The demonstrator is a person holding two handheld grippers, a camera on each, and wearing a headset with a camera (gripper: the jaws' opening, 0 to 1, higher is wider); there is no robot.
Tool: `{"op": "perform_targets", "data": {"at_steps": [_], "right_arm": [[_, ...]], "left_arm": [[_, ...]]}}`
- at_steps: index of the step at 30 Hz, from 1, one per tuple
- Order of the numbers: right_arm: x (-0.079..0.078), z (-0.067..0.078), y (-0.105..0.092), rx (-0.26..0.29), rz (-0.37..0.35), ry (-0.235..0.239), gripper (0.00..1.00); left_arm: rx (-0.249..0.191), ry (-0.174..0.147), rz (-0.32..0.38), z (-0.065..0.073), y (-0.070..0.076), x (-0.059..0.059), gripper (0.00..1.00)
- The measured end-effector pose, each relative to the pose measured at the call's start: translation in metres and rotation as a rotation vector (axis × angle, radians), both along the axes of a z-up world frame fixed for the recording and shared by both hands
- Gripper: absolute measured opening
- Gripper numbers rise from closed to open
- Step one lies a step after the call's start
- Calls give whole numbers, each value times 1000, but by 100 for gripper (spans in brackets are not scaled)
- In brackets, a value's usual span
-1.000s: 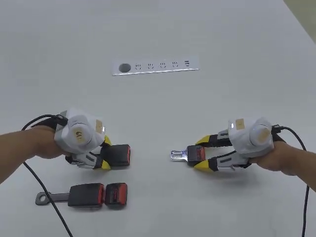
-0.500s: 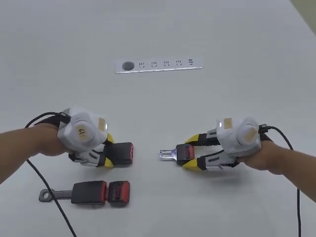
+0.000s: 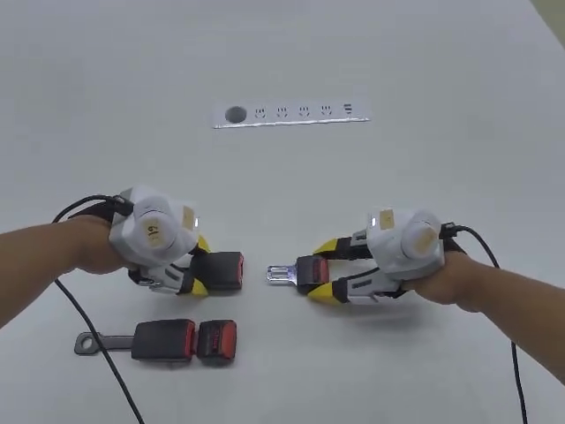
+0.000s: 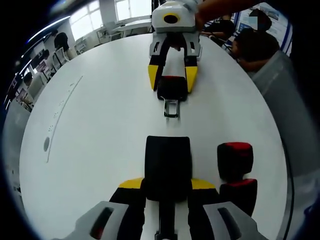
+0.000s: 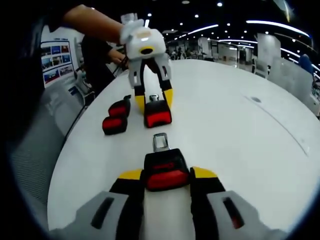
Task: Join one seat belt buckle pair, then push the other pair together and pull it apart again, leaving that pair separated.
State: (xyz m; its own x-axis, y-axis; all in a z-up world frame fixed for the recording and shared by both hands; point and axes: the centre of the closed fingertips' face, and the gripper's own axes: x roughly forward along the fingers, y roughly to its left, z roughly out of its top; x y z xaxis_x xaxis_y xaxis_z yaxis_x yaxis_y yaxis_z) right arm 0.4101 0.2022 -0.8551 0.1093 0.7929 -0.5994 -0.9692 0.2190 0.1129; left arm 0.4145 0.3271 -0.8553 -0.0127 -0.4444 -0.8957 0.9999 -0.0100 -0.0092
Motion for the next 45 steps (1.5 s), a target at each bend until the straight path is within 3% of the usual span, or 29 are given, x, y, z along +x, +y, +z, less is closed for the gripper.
{"op": "perform_targets", "data": {"at_steps": [24,31,45], "right_arm": [[5,-2,53,9,7,5,36],[6,-1,54,-7,1,3,36],[6,-2,66,0,11,16,36]], "left_arm": [[9,-1,-3,-1,0,0,34],[-27,6,8,0,0,1,33],[2,0,-44,-3,0,2,33]]}}
